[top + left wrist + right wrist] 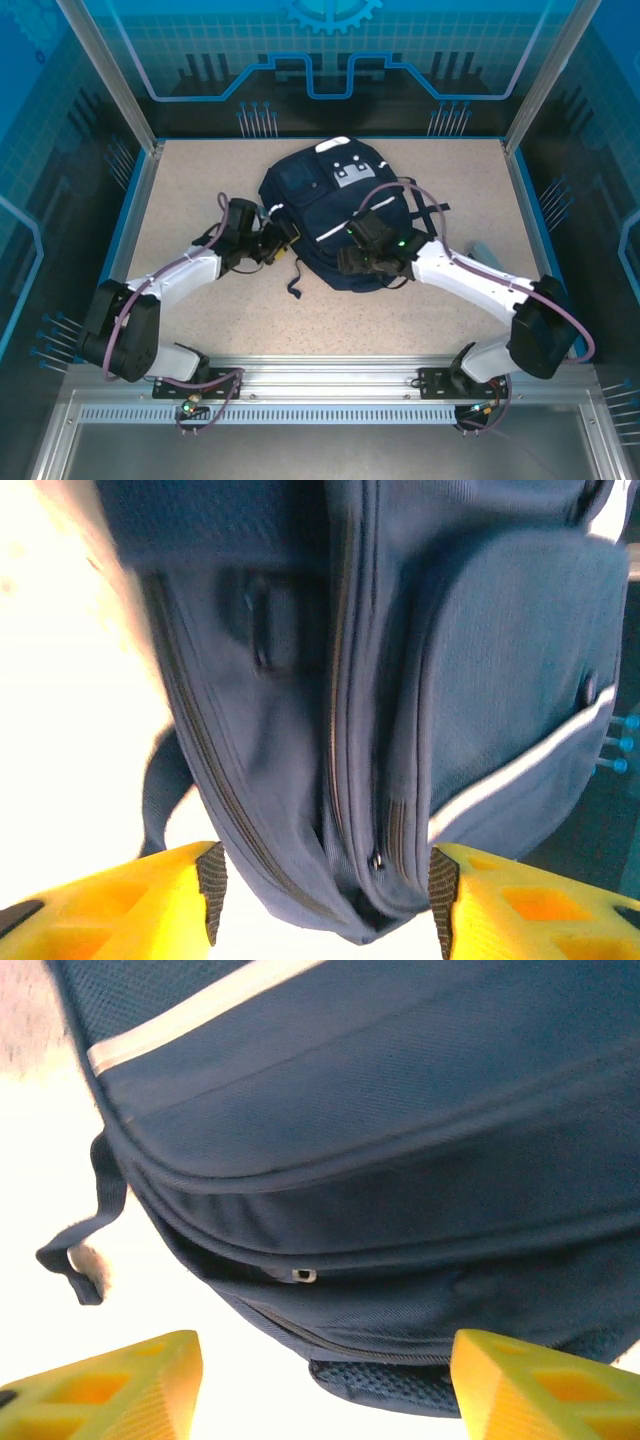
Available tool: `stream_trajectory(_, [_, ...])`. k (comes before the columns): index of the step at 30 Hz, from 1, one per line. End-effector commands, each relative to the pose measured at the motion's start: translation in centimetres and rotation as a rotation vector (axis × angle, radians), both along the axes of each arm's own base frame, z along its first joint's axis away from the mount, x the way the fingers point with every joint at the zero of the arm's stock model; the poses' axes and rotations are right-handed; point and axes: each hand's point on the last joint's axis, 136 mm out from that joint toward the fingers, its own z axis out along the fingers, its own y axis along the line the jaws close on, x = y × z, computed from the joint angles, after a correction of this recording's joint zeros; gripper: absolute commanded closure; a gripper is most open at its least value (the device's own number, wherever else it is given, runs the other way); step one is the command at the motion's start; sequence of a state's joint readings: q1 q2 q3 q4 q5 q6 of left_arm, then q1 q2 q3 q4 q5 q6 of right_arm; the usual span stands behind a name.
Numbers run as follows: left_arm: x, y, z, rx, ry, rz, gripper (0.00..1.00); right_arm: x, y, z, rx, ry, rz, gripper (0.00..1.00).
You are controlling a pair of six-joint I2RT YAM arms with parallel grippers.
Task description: Pack the student bag
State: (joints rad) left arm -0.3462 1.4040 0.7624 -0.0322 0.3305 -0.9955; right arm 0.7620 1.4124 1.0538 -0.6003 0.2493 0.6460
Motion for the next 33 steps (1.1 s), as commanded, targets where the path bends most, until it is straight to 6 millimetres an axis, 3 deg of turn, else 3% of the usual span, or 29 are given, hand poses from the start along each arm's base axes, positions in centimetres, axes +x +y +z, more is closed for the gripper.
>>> stream_trajectory(1, [-0.4,-3.1,1.3,-0.101,-0.034,-0.03,0.5,0.3,-0.6,0.5,0.119,0.012,-0.064,0.22])
stream_trajectory(6, [-0.8,-6.2,0.5,-0.183,-0.026,-0.063,0.5,0.7,-1.6,0.8,0.172,0.012,-0.097,0.15])
stream_trajectory(13, [-0.3,-8.4,0.2,-0.232,-0.017,-0.07,0.55,0.7,-2.6,0.5,0.177,0.022,-0.136,0.15])
stream_trajectory(20, [0.0,-7.8,-0.9,-0.197,0.014,-0.009,0.59,0.7,-3.0,0.3,0.186,0.029,-0.152,0.15])
stream_trajectory(25, [0.2,-7.7,0.3,-0.209,-0.019,-0.004,0.71,0.7,-3.0,0.2,0.187,0.032,-0.153,0.15])
stream_trajectory(33, [0.6,-7.4,-0.4,-0.171,0.018,0.025,0.69,0.6,-3.0,-0.1,0.193,0.035,-0.156,0.15])
